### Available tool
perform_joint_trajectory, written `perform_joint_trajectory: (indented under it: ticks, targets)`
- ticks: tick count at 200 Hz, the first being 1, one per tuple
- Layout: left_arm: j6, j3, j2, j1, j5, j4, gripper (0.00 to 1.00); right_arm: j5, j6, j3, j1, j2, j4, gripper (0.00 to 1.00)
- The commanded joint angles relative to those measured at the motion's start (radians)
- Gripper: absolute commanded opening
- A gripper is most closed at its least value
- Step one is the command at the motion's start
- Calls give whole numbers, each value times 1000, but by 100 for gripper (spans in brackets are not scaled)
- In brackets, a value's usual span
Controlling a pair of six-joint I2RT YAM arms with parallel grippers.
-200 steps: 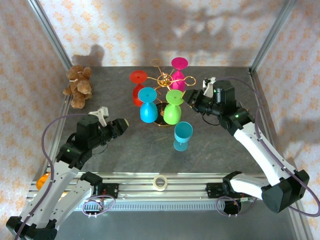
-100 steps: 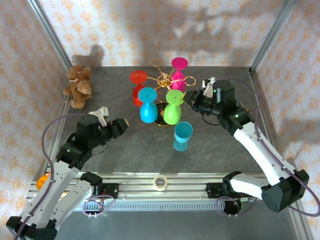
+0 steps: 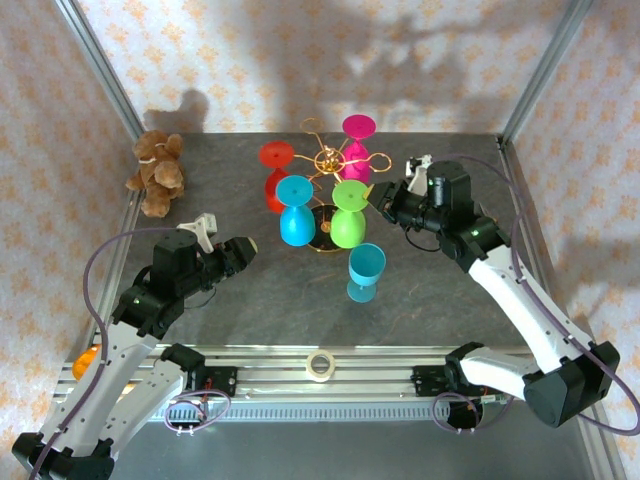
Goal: Take the wine glass off the wine glass rack
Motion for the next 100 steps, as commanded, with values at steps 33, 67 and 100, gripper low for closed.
perform_joint_trajectory:
  ticks: [33,67,100]
  targets:
    - [-5,29,-15,-4,-31,14,47,-11,-5,24,-8,-27,-16,8]
    - [-7,29,-18,-4,-33,15,47,-18,10,23,-8,-28,-4,0]
    - [-9,29,-18,-4,-32,17,47,-35,40,24,-8,-31,23,0]
